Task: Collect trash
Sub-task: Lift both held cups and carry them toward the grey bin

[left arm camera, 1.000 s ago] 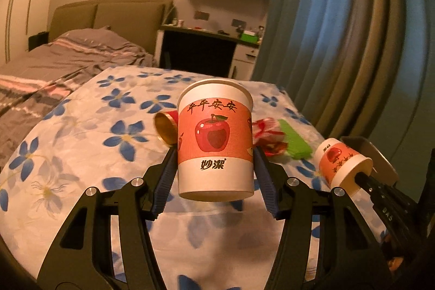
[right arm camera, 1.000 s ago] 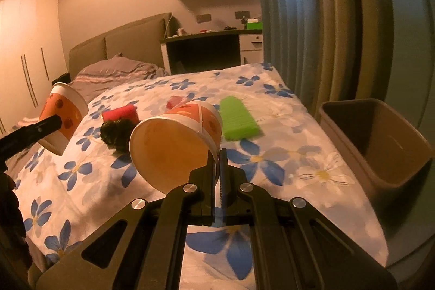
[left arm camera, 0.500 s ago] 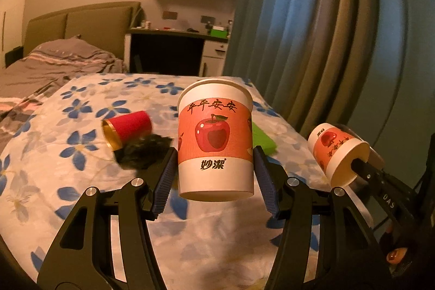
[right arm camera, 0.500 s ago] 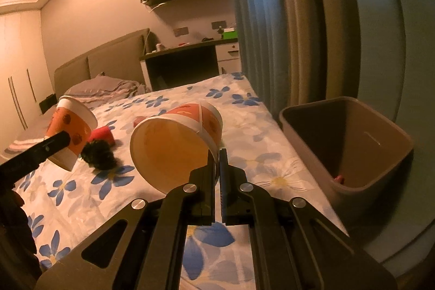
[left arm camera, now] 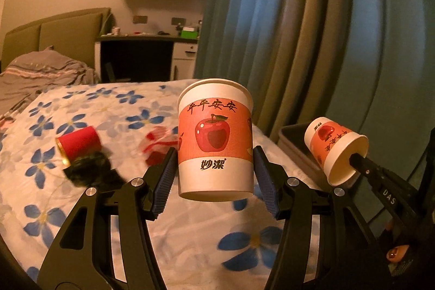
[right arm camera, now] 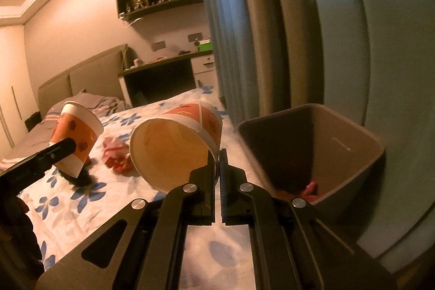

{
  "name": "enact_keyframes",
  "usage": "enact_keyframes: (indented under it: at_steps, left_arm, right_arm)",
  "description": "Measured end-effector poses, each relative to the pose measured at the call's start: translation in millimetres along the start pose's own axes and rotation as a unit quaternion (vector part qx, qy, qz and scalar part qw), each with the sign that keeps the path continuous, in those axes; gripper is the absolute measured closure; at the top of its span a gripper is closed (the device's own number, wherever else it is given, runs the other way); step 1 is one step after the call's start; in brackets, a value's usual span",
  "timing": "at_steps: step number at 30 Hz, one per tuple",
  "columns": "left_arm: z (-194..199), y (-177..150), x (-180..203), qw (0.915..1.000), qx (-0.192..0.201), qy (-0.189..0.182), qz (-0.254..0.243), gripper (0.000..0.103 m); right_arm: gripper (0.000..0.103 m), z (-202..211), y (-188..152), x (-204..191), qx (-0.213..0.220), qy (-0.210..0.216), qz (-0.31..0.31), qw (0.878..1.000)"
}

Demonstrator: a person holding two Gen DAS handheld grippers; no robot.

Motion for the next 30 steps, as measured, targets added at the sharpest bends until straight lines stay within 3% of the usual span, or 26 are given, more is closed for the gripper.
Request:
enact_keyframes:
  at_steps: [16, 30]
  left_arm:
    - [-50, 14, 74, 0.9966, -0.006, -0.075, -0.036, 0.048]
    - [-94, 16, 126, 0.9911, -0.021, -0.112, -0.068, 0.048]
  right_arm:
    - [0.099, -1, 13, 60, 0.022, -0.063, -0.039, 0.997]
    - [0.099, -9, 16, 104, 0.023, -0.099, -0.065, 0.993]
Point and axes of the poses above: each gripper's, at about its wrist camera, not at the fingertips, and z roughly against the way its jaws point, x to its right, y to its top, the point moved 2 cm from there along -z, roughly the way its jaws point, and after that the axes turned 1 degree about -y, right-handed, at the moved point
